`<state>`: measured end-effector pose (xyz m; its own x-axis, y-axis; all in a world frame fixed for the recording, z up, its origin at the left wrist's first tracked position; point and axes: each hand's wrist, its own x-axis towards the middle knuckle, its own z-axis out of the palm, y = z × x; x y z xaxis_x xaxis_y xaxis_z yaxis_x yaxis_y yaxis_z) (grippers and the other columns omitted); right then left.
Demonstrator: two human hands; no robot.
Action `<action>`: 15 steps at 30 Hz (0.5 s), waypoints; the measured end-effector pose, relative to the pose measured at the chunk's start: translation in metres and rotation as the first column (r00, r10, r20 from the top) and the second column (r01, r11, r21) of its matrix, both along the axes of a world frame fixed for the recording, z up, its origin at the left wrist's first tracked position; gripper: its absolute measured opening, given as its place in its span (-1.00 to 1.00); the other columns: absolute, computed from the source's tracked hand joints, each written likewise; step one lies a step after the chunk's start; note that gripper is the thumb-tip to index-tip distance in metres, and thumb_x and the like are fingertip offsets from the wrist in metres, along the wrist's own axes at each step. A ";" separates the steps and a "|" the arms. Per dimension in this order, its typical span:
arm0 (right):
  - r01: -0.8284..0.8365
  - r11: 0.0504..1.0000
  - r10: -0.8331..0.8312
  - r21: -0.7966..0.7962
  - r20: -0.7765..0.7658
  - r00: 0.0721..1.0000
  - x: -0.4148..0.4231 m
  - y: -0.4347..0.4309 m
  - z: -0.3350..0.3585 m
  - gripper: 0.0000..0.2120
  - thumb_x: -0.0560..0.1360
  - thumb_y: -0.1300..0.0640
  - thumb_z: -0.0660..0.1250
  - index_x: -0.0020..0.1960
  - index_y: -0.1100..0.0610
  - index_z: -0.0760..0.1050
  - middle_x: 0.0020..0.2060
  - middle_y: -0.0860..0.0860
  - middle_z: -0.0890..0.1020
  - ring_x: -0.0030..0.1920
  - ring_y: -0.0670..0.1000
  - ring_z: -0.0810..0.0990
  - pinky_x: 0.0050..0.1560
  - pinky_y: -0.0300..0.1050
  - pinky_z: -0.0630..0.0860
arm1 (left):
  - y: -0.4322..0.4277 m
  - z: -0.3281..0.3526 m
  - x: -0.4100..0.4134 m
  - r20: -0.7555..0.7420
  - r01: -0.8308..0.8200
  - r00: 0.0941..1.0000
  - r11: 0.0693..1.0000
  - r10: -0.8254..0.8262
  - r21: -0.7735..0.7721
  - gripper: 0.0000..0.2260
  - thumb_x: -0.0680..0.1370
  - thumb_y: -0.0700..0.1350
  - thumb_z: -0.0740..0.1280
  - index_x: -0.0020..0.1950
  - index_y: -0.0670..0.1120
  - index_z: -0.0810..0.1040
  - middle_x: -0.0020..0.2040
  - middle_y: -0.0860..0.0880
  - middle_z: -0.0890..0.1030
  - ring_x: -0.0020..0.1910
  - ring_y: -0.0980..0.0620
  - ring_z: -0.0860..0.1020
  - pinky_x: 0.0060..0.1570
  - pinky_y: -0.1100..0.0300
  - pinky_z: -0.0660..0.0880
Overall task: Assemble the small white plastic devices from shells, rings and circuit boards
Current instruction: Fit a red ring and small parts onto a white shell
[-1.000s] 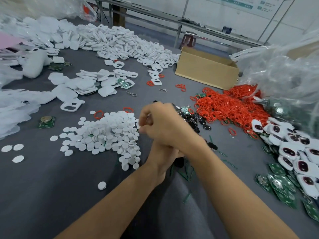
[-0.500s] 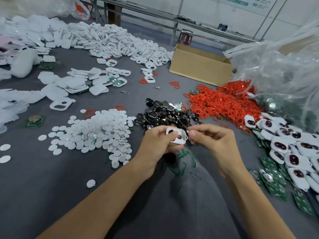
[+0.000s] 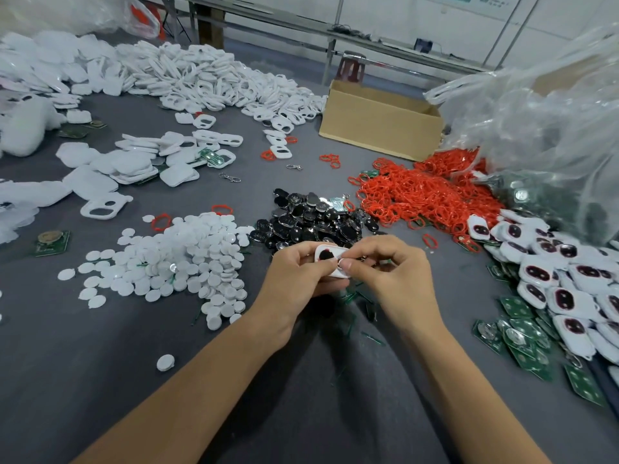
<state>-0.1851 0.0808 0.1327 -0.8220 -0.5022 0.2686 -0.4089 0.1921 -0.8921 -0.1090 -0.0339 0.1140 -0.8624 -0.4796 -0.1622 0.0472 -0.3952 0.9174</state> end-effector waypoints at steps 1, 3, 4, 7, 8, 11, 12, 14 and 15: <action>0.023 1.000 -0.023 -0.006 -0.009 1.000 0.001 -0.001 -0.001 -0.77 0.29 0.31 0.54 -0.30 -0.03 0.67 -0.23 -0.12 0.65 -0.30 -0.10 0.50 -0.22 -0.26 0.45 | 0.000 0.000 0.000 -0.002 -0.003 1.000 1.000 0.003 -0.005 -0.82 0.54 -0.40 0.30 0.04 -0.22 0.63 -0.15 -0.11 0.69 -0.20 0.05 0.68 -0.15 0.21 0.64; 0.061 0.998 -0.060 -0.016 0.009 0.998 0.002 -0.005 -0.003 -0.76 0.28 0.32 0.54 -0.31 -0.03 0.67 -0.19 -0.15 0.64 -0.30 -0.13 0.49 -0.22 -0.30 0.43 | 0.000 -0.001 0.001 -0.005 -0.011 1.000 1.000 0.011 -0.006 -0.80 0.54 -0.42 0.29 0.05 -0.22 0.63 -0.12 -0.14 0.69 -0.17 0.03 0.69 -0.14 0.21 0.64; 0.074 0.997 -0.074 -0.018 0.018 0.997 0.002 -0.006 -0.005 -0.77 0.28 0.32 0.53 -0.31 -0.01 0.67 -0.18 -0.14 0.63 -0.31 -0.13 0.48 -0.23 -0.31 0.41 | 0.000 -0.001 0.001 -0.007 -0.014 1.000 1.000 0.014 -0.007 -0.79 0.53 -0.43 0.28 0.06 -0.22 0.62 -0.10 -0.15 0.68 -0.15 0.02 0.69 -0.14 0.20 0.64; 0.110 0.994 -0.110 -0.015 0.008 0.994 0.004 -0.008 -0.007 -0.81 0.29 0.33 0.52 -0.30 0.05 0.67 -0.19 -0.14 0.64 -0.37 -0.18 0.46 -0.28 -0.35 0.40 | 0.000 -0.002 0.001 0.000 -0.027 1.000 0.999 0.027 -0.017 -0.78 0.54 -0.44 0.27 0.07 -0.23 0.62 -0.08 -0.16 0.68 -0.15 0.02 0.69 -0.15 0.21 0.63; 0.116 0.993 -0.116 -0.013 -0.007 0.993 0.005 -0.009 -0.007 -0.82 0.30 0.34 0.51 -0.30 0.06 0.67 -0.19 -0.14 0.63 -0.38 -0.20 0.46 -0.29 -0.36 0.40 | 0.001 -0.002 0.001 0.003 -0.031 1.000 0.999 0.031 -0.023 -0.78 0.54 -0.44 0.27 0.07 -0.22 0.62 -0.08 -0.16 0.68 -0.16 0.02 0.68 -0.15 0.21 0.63; 0.123 0.992 -0.121 0.012 -0.115 0.986 0.008 -0.008 -0.007 -0.84 0.32 0.33 0.50 -0.27 0.08 0.67 -0.16 -0.13 0.63 -0.34 -0.16 0.51 -0.27 -0.39 0.40 | 0.001 -0.002 0.000 0.011 -0.038 0.999 0.999 0.039 -0.030 -0.78 0.54 -0.43 0.27 0.05 -0.20 0.63 -0.10 -0.14 0.68 -0.16 0.04 0.68 -0.14 0.21 0.63; 0.128 0.991 -0.117 0.042 -0.192 0.974 0.009 -0.008 -0.007 -0.85 0.33 0.32 0.50 -0.25 0.08 0.67 -0.14 -0.12 0.64 -0.29 -0.15 0.53 -0.24 -0.38 0.41 | 0.002 -0.002 0.000 0.013 -0.042 0.999 0.999 0.042 -0.028 -0.78 0.54 -0.43 0.27 0.04 -0.20 0.63 -0.11 -0.13 0.68 -0.17 0.05 0.68 -0.15 0.21 0.63; 0.153 0.981 -0.098 0.115 -0.386 0.917 0.011 -0.007 -0.008 -0.89 0.35 0.30 0.48 -0.20 0.11 0.69 -0.09 -0.07 0.65 -0.22 -0.13 0.57 -0.18 -0.28 0.48 | 0.002 -0.001 0.001 0.011 -0.048 0.999 0.999 0.048 -0.021 -0.79 0.53 -0.42 0.29 0.01 -0.18 0.63 -0.15 -0.10 0.68 -0.21 0.07 0.68 -0.20 0.24 0.62; 0.171 0.975 -0.085 0.141 -0.474 0.876 0.012 -0.007 -0.009 -0.90 0.36 0.29 0.47 -0.18 0.12 0.69 -0.08 -0.04 0.65 -0.19 -0.08 0.60 -0.16 -0.18 0.52 | 0.002 -0.001 0.001 0.008 -0.050 0.999 0.999 0.050 -0.020 -0.80 0.53 -0.42 0.30 0.01 -0.18 0.63 -0.16 -0.10 0.68 -0.22 0.08 0.67 -0.22 0.25 0.61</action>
